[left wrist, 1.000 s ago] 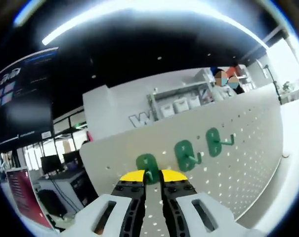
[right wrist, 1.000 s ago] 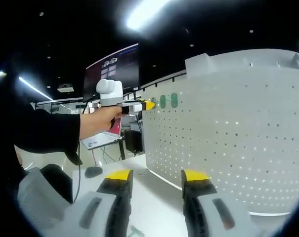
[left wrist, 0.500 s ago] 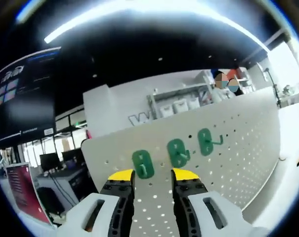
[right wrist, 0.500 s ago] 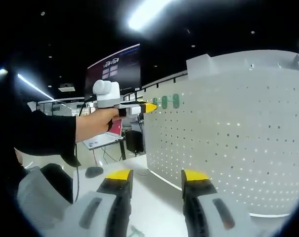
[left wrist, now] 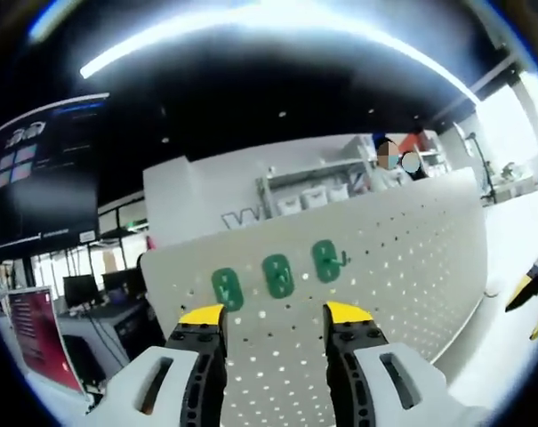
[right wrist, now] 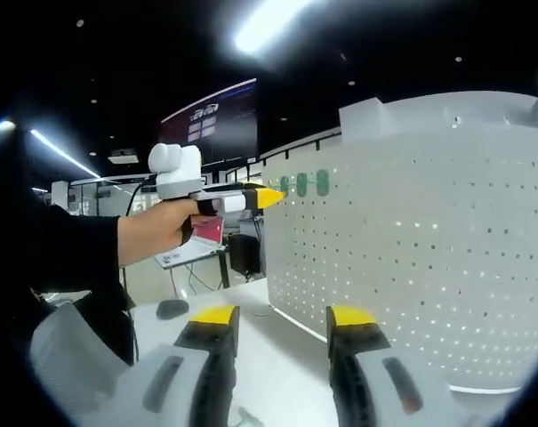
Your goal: Insert the hook assembly into the mounting plate slot until the hook locks in place.
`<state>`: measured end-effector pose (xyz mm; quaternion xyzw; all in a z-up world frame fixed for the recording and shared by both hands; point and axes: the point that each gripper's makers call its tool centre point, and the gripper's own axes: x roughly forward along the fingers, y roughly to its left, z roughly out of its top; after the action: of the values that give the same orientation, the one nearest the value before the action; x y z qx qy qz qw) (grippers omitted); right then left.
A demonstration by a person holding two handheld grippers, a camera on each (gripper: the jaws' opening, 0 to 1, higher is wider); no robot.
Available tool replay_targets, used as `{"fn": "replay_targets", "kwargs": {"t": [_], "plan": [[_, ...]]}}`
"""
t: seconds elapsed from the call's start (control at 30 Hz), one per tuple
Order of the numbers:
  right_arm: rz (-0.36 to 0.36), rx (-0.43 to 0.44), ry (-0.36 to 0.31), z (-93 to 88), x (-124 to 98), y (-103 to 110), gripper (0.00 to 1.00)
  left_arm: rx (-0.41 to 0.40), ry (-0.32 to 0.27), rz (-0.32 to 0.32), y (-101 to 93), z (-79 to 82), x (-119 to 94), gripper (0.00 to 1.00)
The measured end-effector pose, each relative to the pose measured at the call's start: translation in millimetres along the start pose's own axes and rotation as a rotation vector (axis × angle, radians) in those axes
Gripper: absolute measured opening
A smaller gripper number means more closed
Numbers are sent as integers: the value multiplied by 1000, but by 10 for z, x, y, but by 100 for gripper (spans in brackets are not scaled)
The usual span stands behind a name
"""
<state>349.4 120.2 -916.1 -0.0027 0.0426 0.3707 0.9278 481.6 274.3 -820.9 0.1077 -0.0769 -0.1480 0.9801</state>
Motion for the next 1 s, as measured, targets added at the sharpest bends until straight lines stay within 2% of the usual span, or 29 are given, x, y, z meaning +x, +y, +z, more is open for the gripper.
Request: {"fn": "replay_targets", "kwargs": {"t": [0.23,0.6,1.0], "plan": [[10,-2,6,-14,16,32,37,-20,7,-13,-106,-77,-157,45],[32,-11,29,-85,55,120,37,-56,45,-34,-253,-310,-449,45],[47,-23,73,-232,95,186,37,-81,66,-59,-398,-467,-728,45]]}}
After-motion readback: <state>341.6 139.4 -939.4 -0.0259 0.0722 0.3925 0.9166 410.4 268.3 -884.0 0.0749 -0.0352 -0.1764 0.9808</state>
